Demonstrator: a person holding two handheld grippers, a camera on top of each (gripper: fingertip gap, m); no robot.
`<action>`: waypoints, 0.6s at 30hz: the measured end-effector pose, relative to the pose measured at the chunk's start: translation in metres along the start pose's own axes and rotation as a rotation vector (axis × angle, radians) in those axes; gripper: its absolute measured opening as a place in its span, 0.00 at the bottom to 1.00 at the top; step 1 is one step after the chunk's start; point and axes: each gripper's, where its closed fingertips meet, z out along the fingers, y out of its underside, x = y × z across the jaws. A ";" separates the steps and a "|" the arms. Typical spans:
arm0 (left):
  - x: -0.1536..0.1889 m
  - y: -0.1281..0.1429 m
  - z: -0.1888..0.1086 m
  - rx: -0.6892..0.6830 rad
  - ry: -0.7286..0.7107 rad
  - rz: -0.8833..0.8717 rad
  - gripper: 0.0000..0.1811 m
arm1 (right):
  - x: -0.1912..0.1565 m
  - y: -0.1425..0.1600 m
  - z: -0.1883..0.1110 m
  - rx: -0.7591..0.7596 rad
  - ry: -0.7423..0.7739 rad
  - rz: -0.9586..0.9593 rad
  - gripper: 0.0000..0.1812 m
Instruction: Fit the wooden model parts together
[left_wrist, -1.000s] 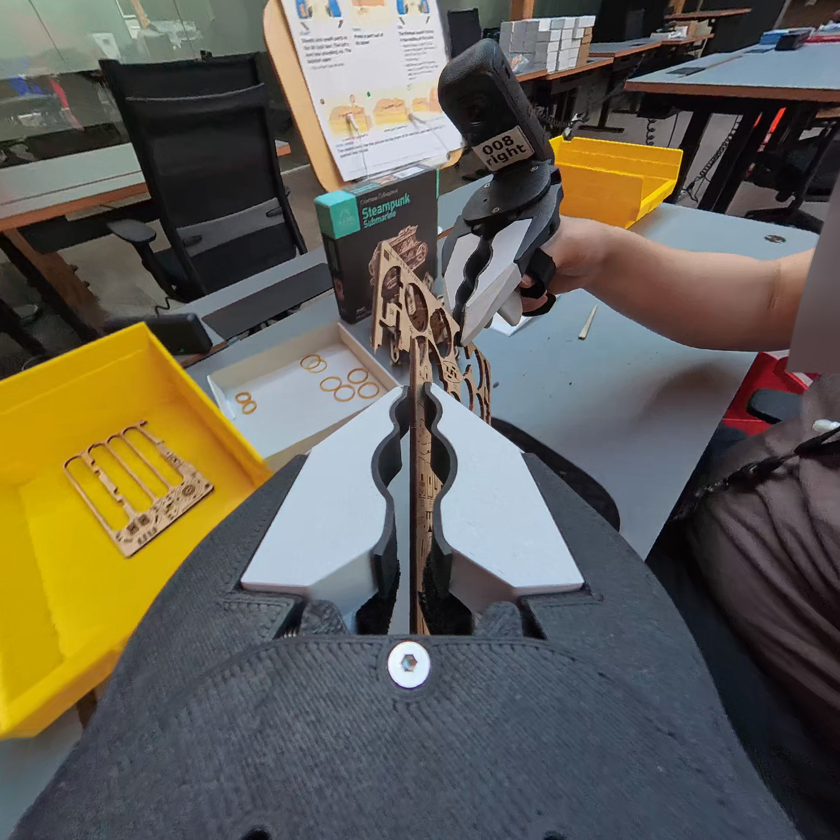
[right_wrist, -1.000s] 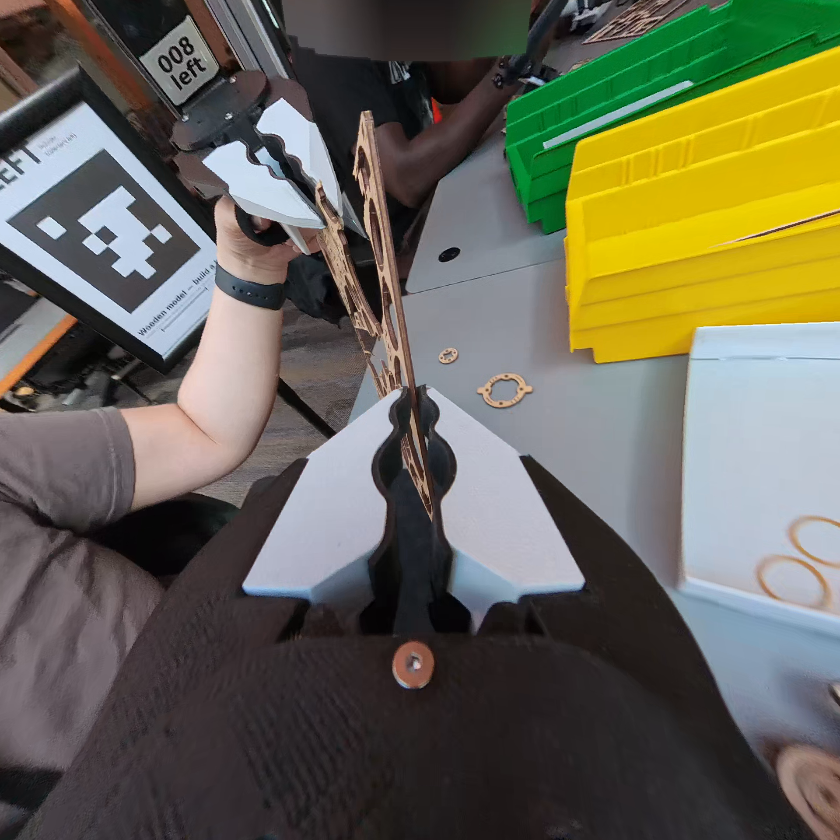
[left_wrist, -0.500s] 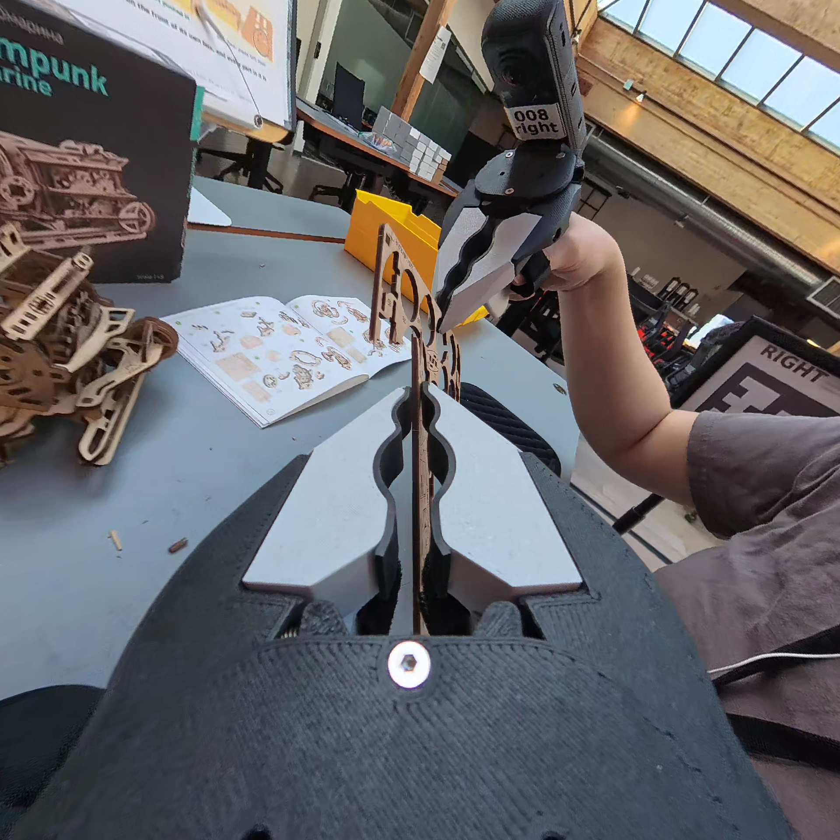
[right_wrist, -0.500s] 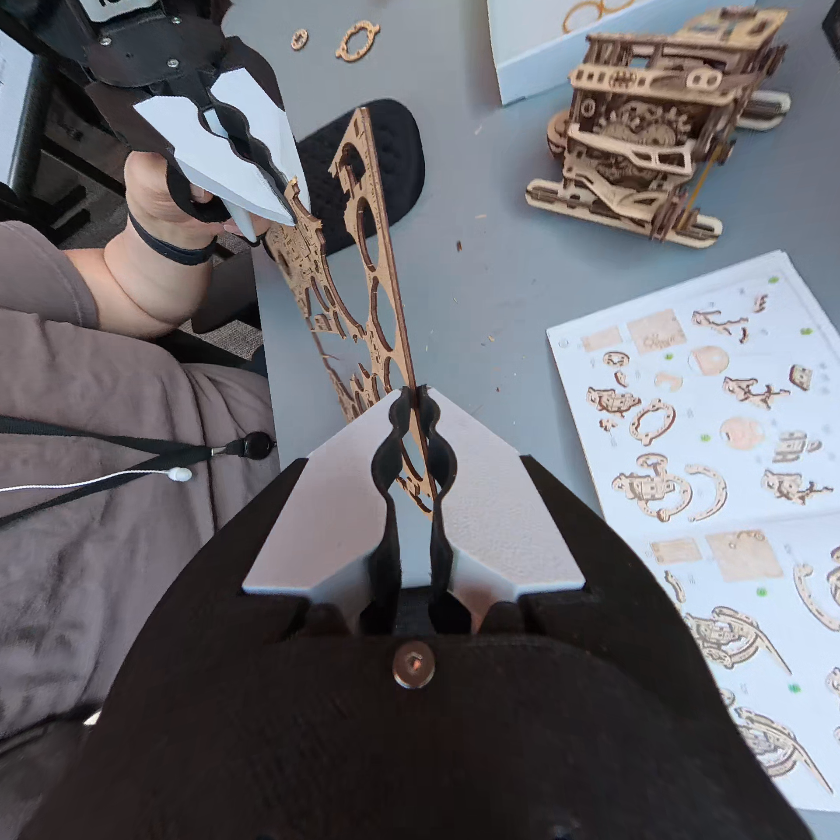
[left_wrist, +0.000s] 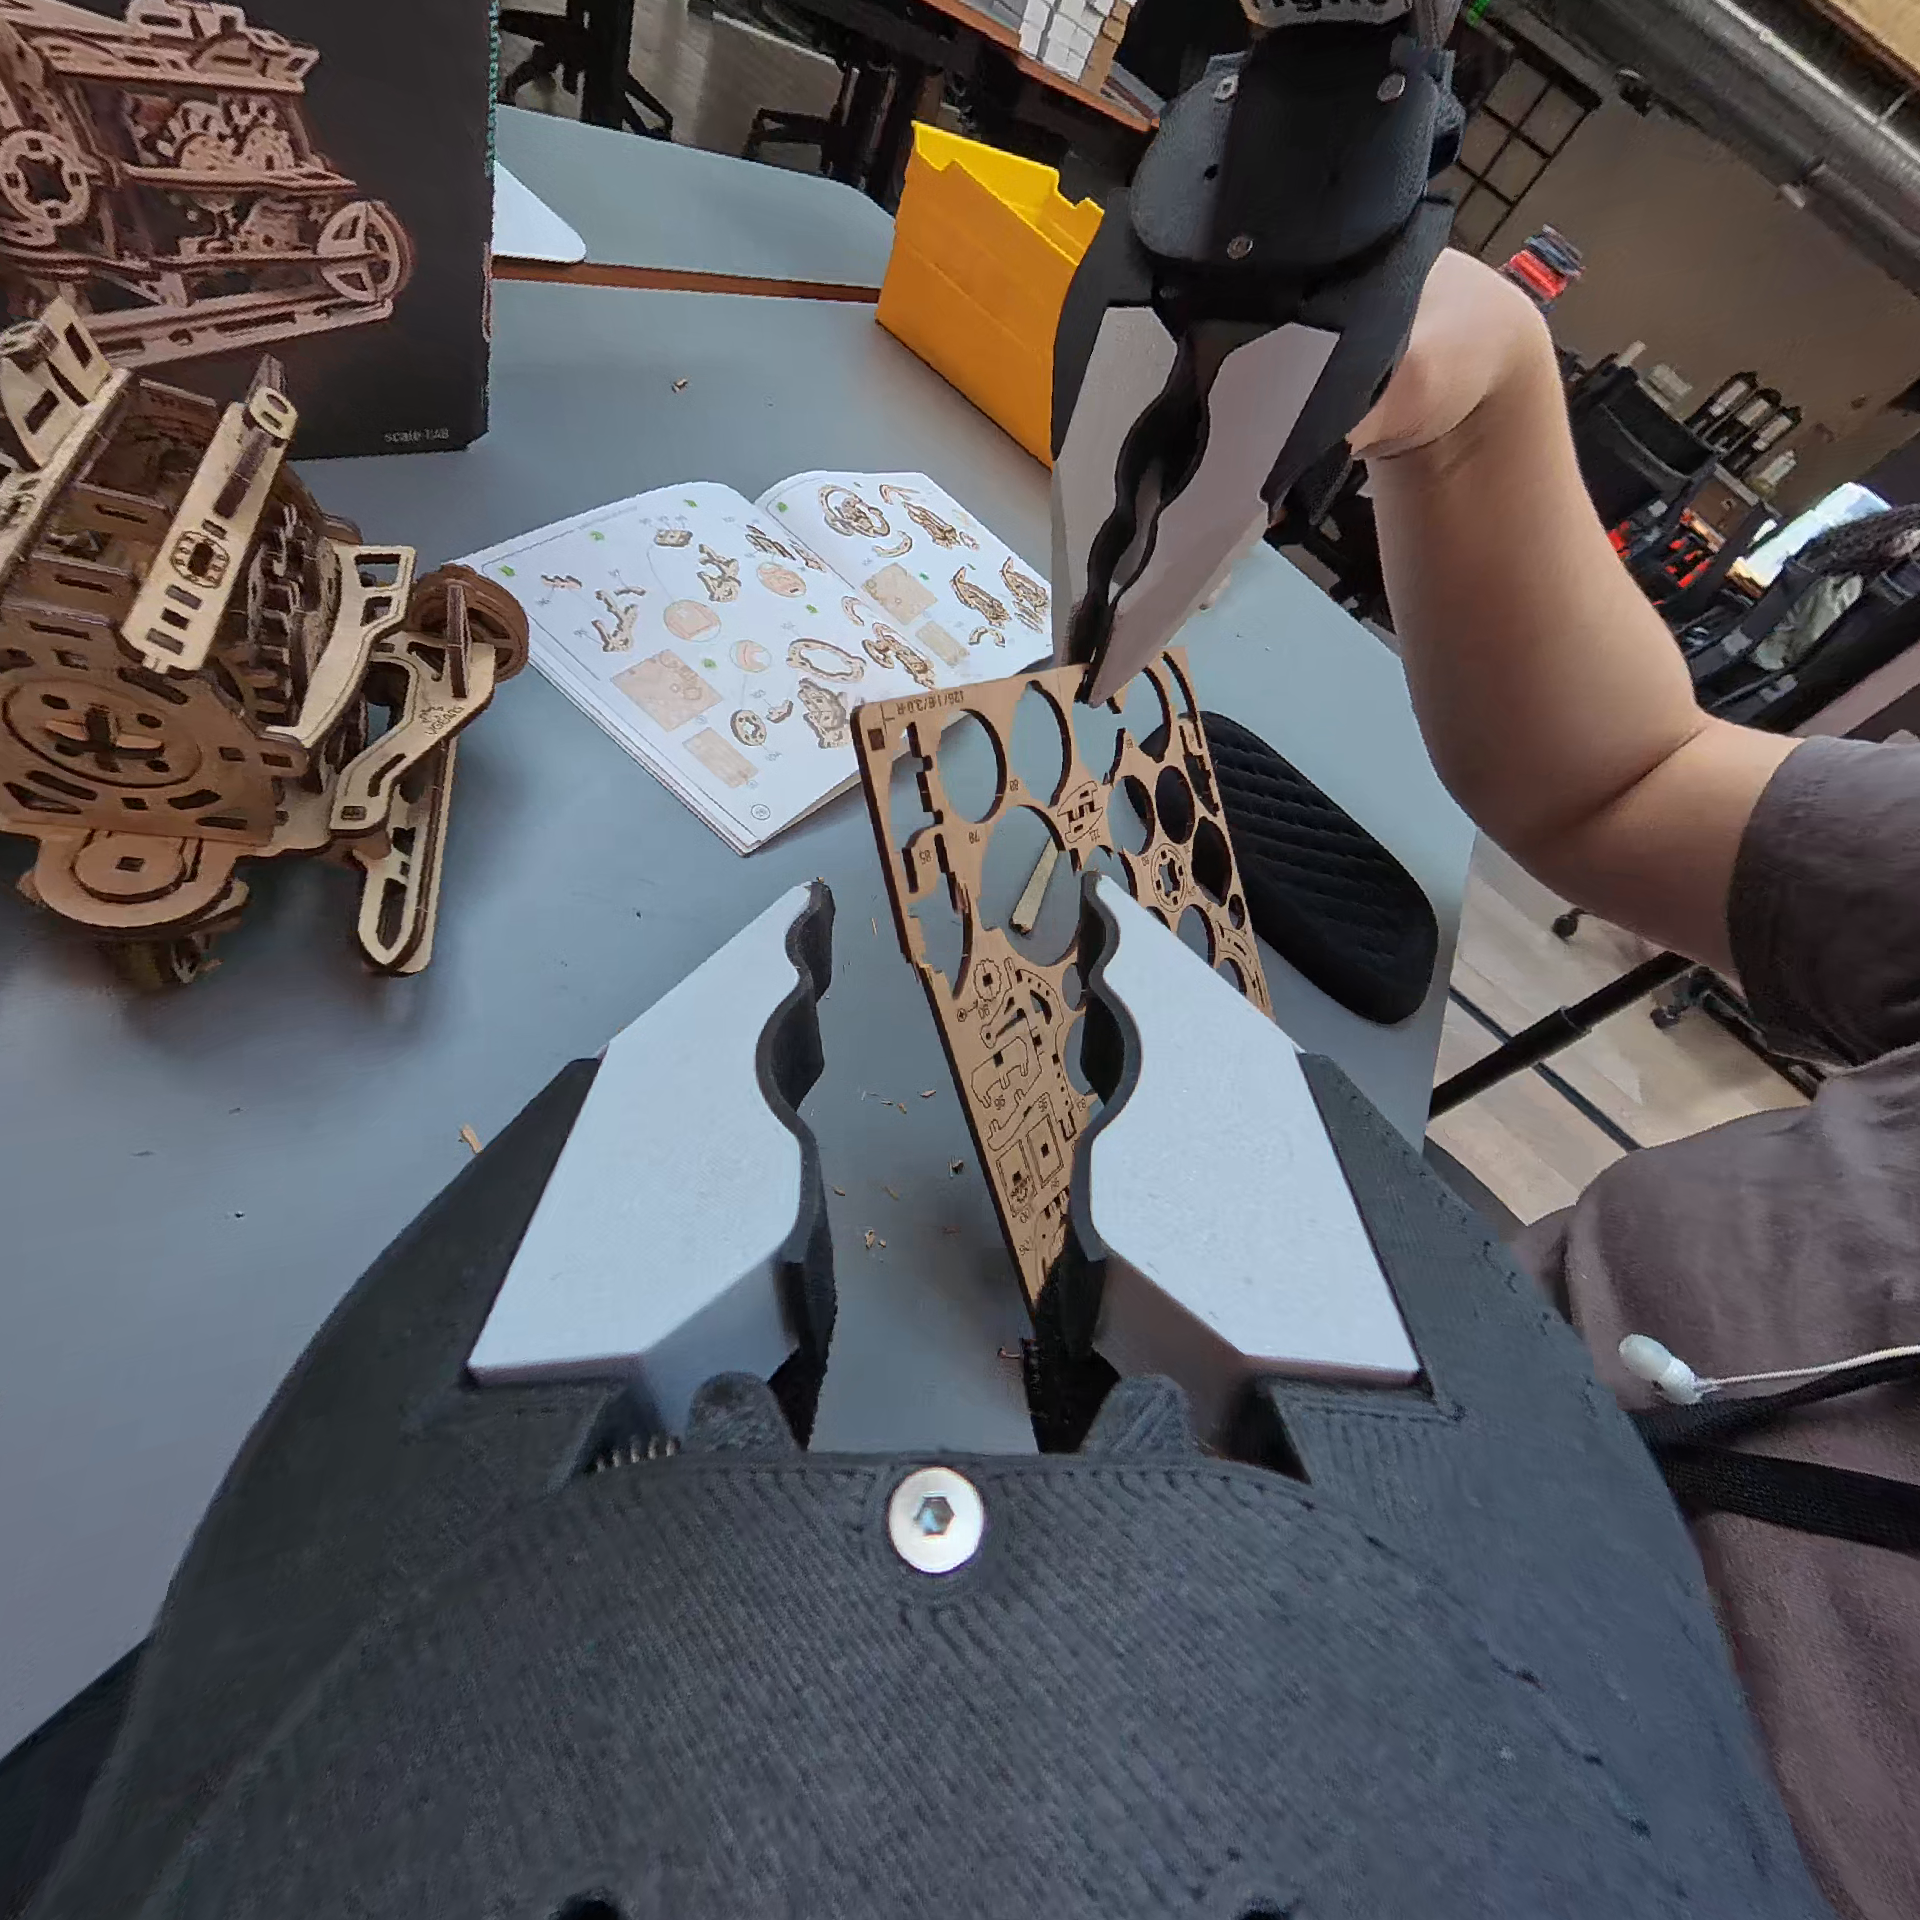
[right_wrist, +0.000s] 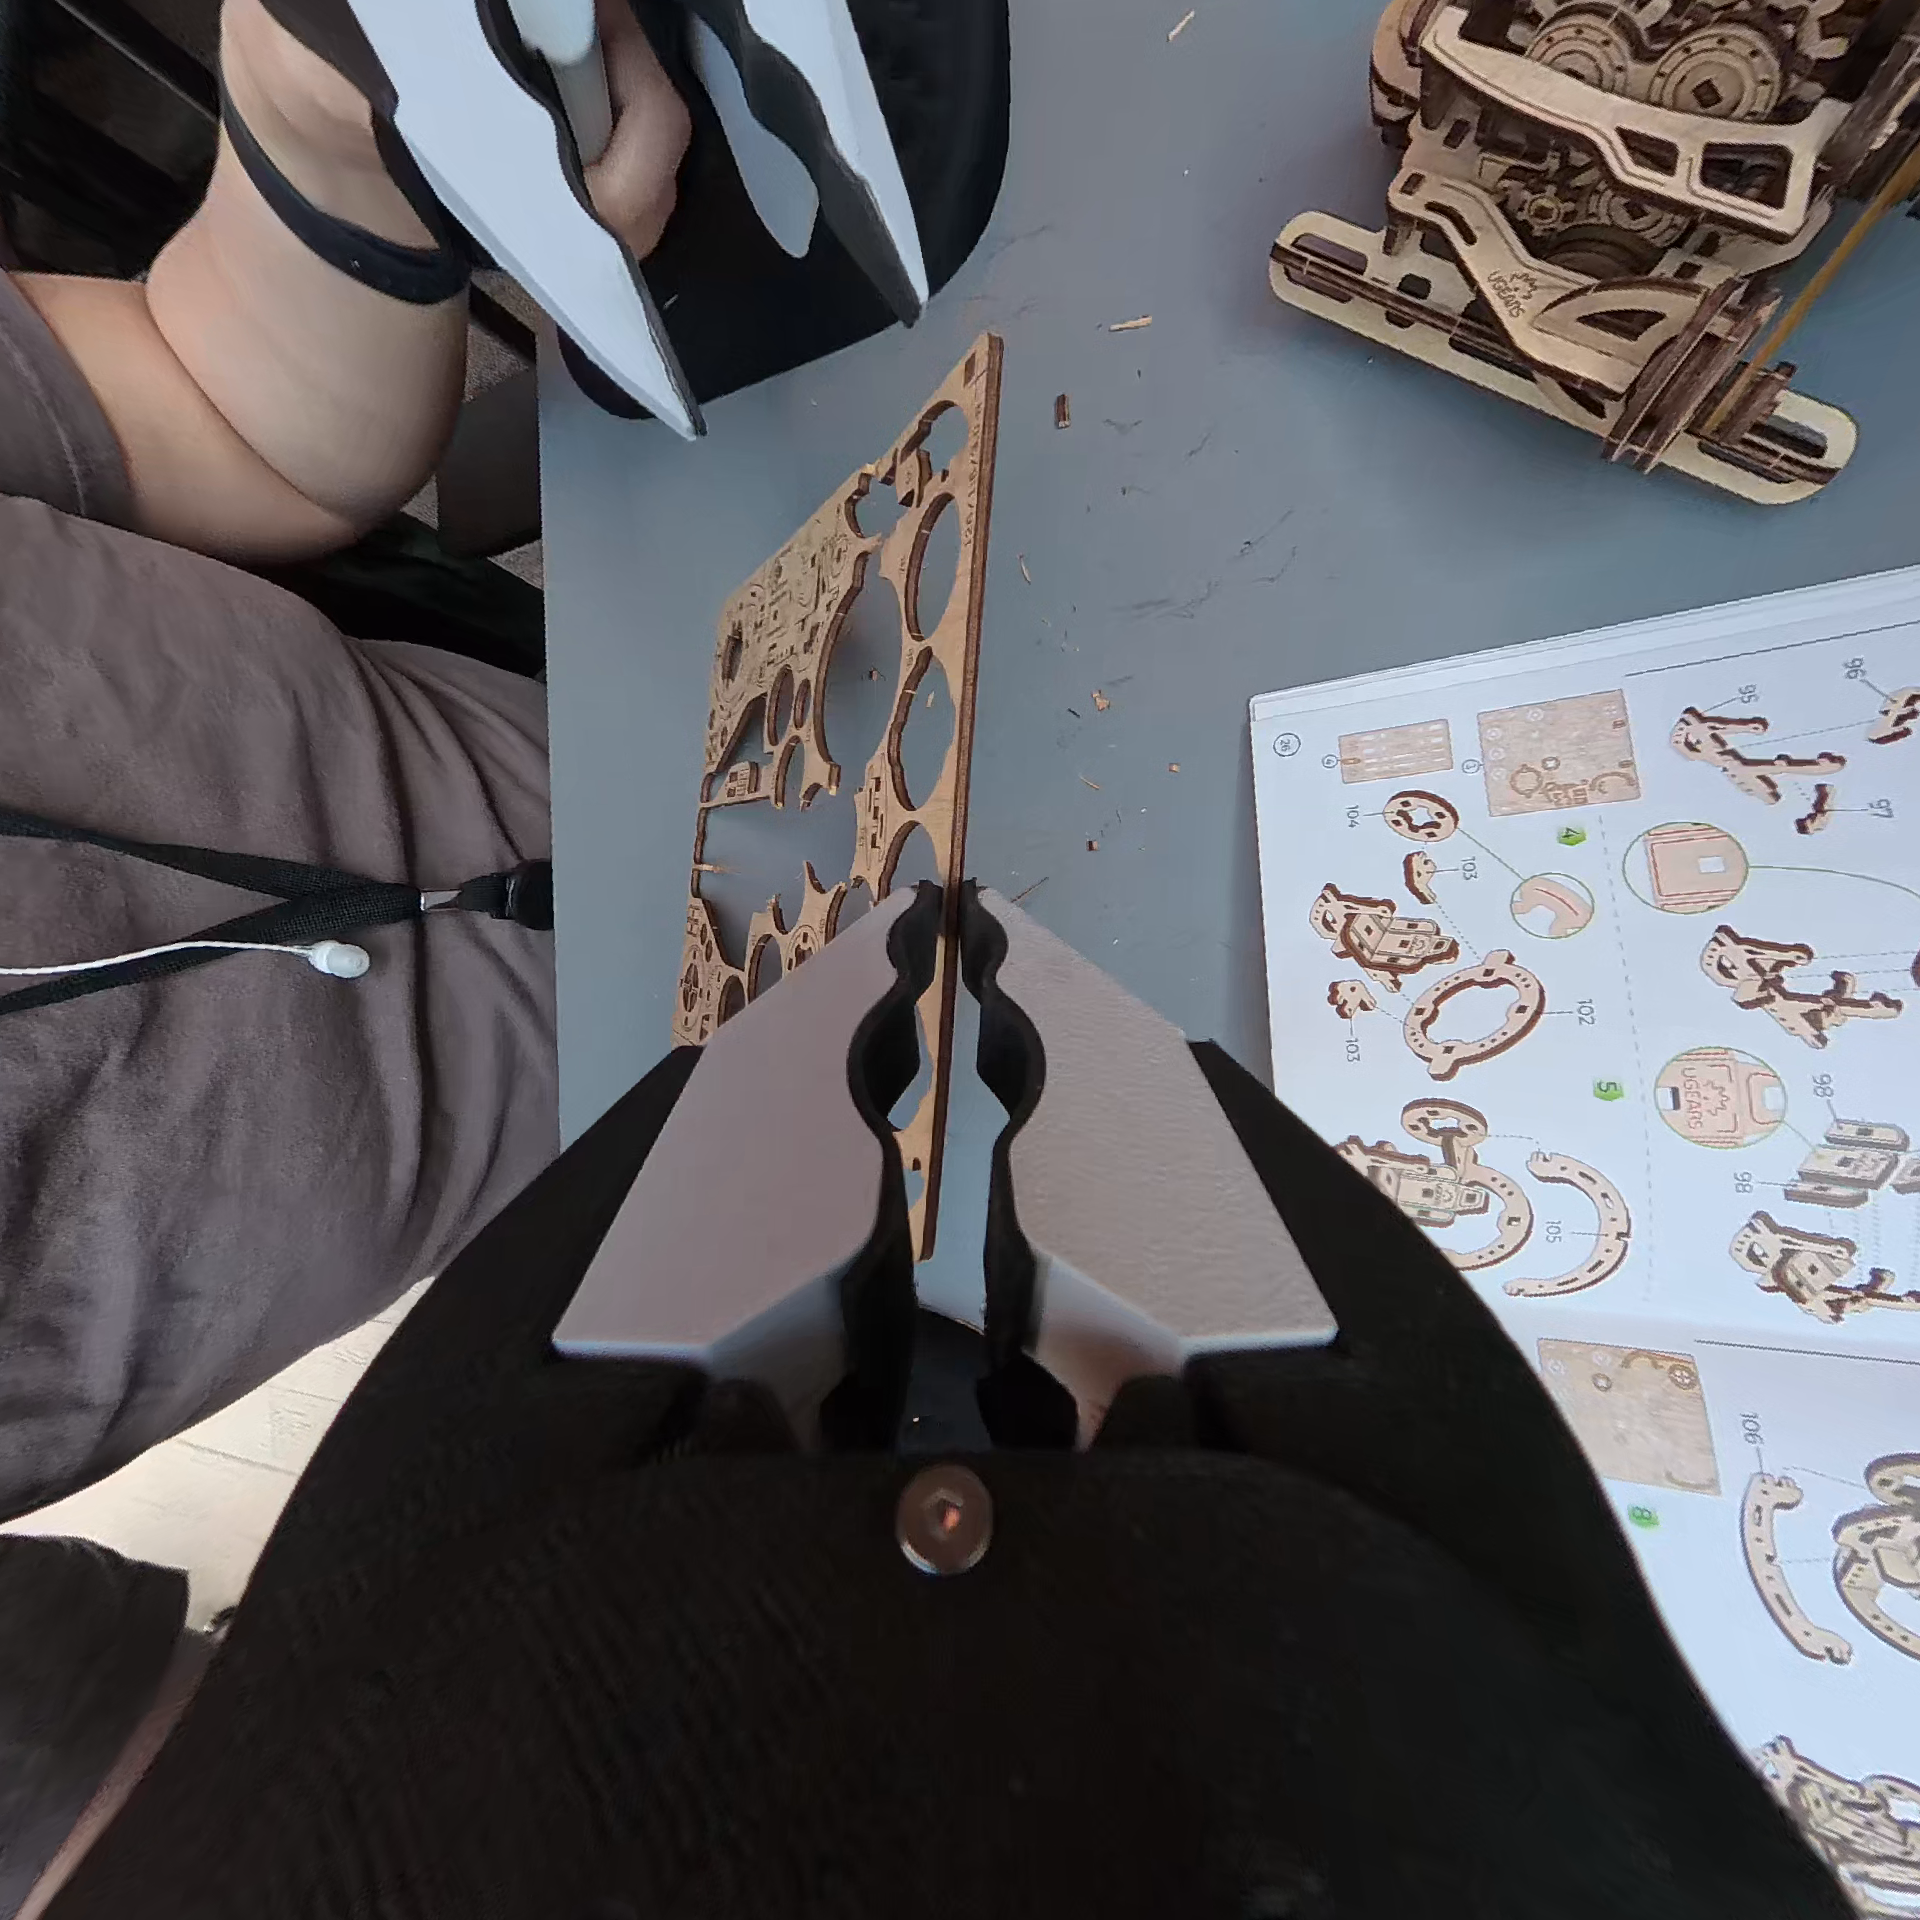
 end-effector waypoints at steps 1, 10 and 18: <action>-0.004 -0.002 -0.001 -0.004 0.018 -0.015 0.25 | 0.001 -0.001 0.001 -0.009 0.003 -0.012 0.01; -0.013 0.029 0.015 -0.205 0.167 -0.096 0.15 | 0.001 -0.012 0.005 -0.024 0.048 -0.086 0.01; 0.004 0.047 0.014 -0.248 0.290 -0.204 0.16 | 0.001 -0.018 -0.002 0.058 0.085 -0.082 0.01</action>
